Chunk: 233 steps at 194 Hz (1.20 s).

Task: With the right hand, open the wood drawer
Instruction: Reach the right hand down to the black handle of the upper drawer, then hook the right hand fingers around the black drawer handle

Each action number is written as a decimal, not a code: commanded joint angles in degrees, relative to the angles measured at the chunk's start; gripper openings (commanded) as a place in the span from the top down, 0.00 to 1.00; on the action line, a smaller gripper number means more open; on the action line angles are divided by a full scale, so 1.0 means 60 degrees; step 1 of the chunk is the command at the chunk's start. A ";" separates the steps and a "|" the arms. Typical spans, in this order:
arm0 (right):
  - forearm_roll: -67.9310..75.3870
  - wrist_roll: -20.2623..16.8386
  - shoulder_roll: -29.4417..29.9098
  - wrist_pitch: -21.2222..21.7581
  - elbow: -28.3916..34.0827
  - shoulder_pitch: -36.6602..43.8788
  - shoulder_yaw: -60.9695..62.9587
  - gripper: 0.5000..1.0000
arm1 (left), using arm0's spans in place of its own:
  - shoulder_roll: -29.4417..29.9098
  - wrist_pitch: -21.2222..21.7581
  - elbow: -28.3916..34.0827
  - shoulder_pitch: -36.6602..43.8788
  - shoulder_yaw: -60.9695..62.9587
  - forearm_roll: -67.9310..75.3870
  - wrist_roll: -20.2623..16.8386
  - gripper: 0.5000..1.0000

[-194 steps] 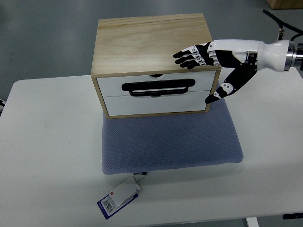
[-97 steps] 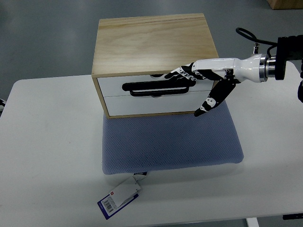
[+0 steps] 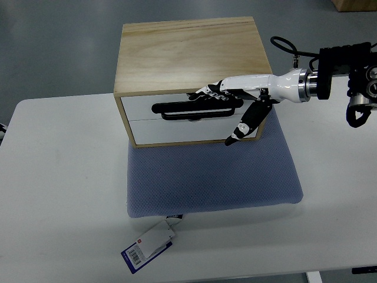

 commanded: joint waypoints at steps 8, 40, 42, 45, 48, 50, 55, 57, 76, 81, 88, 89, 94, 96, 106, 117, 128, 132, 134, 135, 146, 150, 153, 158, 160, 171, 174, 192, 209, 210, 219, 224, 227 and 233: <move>-0.0531 -0.0003 0.0215 0.0000 -0.0359 0.0036 0.0016 0.10 | 0.0000 0.0000 0.0001 -0.0002 0.0000 0.0000 -0.0003 0.00; -0.0677 -0.0017 0.0332 0.0000 -0.0506 0.0007 -0.0028 0.10 | 0.0000 0.0000 0.0001 -0.0002 0.0000 0.0000 0.0012 0.00; -0.0692 -0.0017 0.0332 0.0000 -0.0506 -0.0008 -0.0043 0.10 | 0.0000 0.0000 0.0001 -0.0002 0.0000 0.0000 -0.0003 0.00; -0.0707 -0.0017 0.0347 0.0000 -0.0506 0.0007 -0.0058 0.10 | 0.0000 0.0000 0.0001 -0.0002 0.0000 0.0000 -0.0003 0.00; -0.0721 -0.0017 0.0347 0.0000 -0.0520 0.0007 -0.0087 0.10 | 0.0000 0.0000 0.0001 -0.0002 0.0000 0.0000 -0.0003 0.00; -0.0721 -0.0017 0.0347 0.0000 -0.0535 0.0007 -0.0101 0.10 | 0.0000 0.0000 0.0001 -0.0002 0.0000 0.0000 -0.0003 0.00; -0.0721 -0.0017 0.0347 0.0000 -0.0550 0.0007 -0.0116 0.10 | 0.0000 0.0000 0.0001 -0.0002 0.0000 0.0000 -0.0003 0.00; -0.0721 -0.0017 0.0347 0.0000 -0.0550 0.0007 -0.0131 0.10 | 0.0000 0.0000 0.0001 -0.0002 0.0000 0.0000 -0.0003 0.00; -0.0736 -0.0017 0.0406 0.0000 -0.0550 -0.0008 -0.0131 0.10 | 0.0000 0.0000 0.0001 -0.0002 0.0000 0.0000 -0.0003 0.00; -0.0736 -0.0017 0.0420 0.0000 -0.0550 -0.0022 -0.0145 0.10 | 0.0000 0.0000 0.0001 -0.0002 0.0000 0.0000 -0.0003 0.00; -0.0794 -0.0017 0.0420 0.0000 -0.0564 -0.0037 -0.0160 0.10 | 0.0000 0.0000 0.0001 -0.0002 0.0000 0.0000 -0.0003 0.00; -0.0795 -0.0017 0.0420 0.0000 -0.0564 -0.0037 -0.0160 0.10 | 0.0000 0.0000 0.0001 -0.0002 0.0000 0.0000 -0.0003 0.00; -0.0795 -0.0017 0.0420 0.0000 -0.0564 -0.0037 -0.0160 0.10 | 0.0000 0.0000 0.0001 -0.0002 0.0000 0.0000 -0.0003 0.00; -0.0795 -0.0017 0.0420 0.0000 -0.0564 -0.0037 -0.0160 0.10 | 0.0000 0.0000 0.0001 -0.0002 0.0000 0.0000 -0.0003 0.00; -0.0824 -0.0017 0.0420 0.0000 -0.0564 -0.0037 -0.0277 0.10 | 0.0000 0.0000 0.0001 -0.0002 0.0000 0.0000 -0.0003 0.00; -0.0824 -0.0017 0.0420 0.0000 -0.0564 -0.0037 -0.0336 0.10 | 0.0000 0.0000 0.0001 -0.0002 0.0000 0.0000 -0.0003 0.00; -0.0824 -0.0017 0.0479 0.0000 -0.0579 -0.0037 -0.0409 0.11 | 0.0000 0.0000 0.0001 -0.0002 0.0000 0.0000 0.0011 0.00; -0.0824 -0.0017 0.0479 0.0000 -0.0579 -0.0037 -0.0409 0.11 | 0.0000 0.0000 0.0001 -0.0002 0.0000 0.0000 0.0012 0.00; -0.0824 -0.0017 0.0479 0.0000 -0.0579 -0.0037 -0.0409 0.11 | 0.0000 0.0000 0.0001 -0.0002 0.0000 0.0000 0.0012 0.00; -0.0824 -0.0017 0.0479 0.0000 -0.0579 -0.0037 -0.0409 0.11 | 0.0000 0.0000 0.0001 -0.0002 0.0000 0.0000 0.0012 0.00; -0.0839 -0.0017 0.0523 0.0000 -0.0652 -0.0037 -0.0468 0.10 | 0.0000 0.0000 0.0001 0.0013 0.0000 0.0000 -0.0003 0.00; -0.0839 -0.0017 0.0523 0.0000 -0.0652 -0.0037 -0.0468 0.10 | 0.0000 0.0000 0.0001 -0.0002 0.0000 0.0000 -0.0003 0.00; -0.0839 -0.0017 0.0523 0.0000 -0.0652 -0.0037 -0.0468 0.10 | 0.0000 0.0000 0.0001 -0.0002 0.0000 0.0000 -0.0003 0.00; -0.0839 -0.0017 0.0523 0.0000 -0.0652 -0.0037 -0.0468 0.10 | 0.0000 0.0000 0.0001 -0.0002 0.0000 0.0000 -0.0003 0.00; -0.0853 -0.0017 0.0610 0.0000 -0.0725 -0.0037 -0.0482 0.11 | 0.0000 0.0000 0.0001 0.0012 0.0000 0.0000 -0.0003 0.00; -0.0868 -0.0017 0.0684 0.0000 -0.0916 -0.0022 -0.0512 0.10 | 0.0000 0.0000 0.0001 -0.0002 0.0000 0.0000 -0.0003 0.00; -0.0853 -0.0017 0.0684 0.0000 -0.0945 -0.0022 -0.0512 0.10 | 0.0000 0.0000 0.0001 -0.0002 0.0000 0.0000 -0.0003 0.00; -0.0868 -0.0017 0.0699 0.0000 -0.1048 -0.0008 -0.0526 0.10 | 0.0000 0.0000 0.0001 -0.0002 0.0000 0.0000 -0.0003 0.00; -0.0897 -0.0017 0.0699 0.0000 -0.1106 -0.0008 -0.0526 0.10 | 0.0000 0.0000 0.0001 -0.0002 0.0000 0.0000 -0.0003 0.00; -0.0883 -0.0017 0.0699 0.0000 -0.1121 -0.0008 -0.0526 0.10 | 0.0000 0.0000 0.0001 -0.0002 0.0000 0.0000 -0.0003 0.00; -0.0897 -0.0017 0.0699 0.0000 -0.1121 -0.0008 -0.0526 0.10 | 0.0000 0.0000 0.0001 -0.0002 0.0000 0.0000 0.0012 0.00; -0.0897 -0.0017 0.0699 0.0000 -0.1121 -0.0008 -0.0526 0.10 | 0.0000 0.0000 0.0001 -0.0002 0.0000 0.0000 0.0012 0.00; -0.0926 -0.0017 0.0699 0.0000 -0.1150 -0.0008 -0.0541 0.10 | 0.0000 -0.0015 0.0001 -0.0002 0.0000 0.0000 -0.0003 0.00; -0.0941 -0.0017 0.0699 0.0000 -0.1150 -0.0008 -0.0541 0.10 | 0.0000 -0.0015 0.0001 -0.0002 0.0000 0.0000 -0.0003 0.00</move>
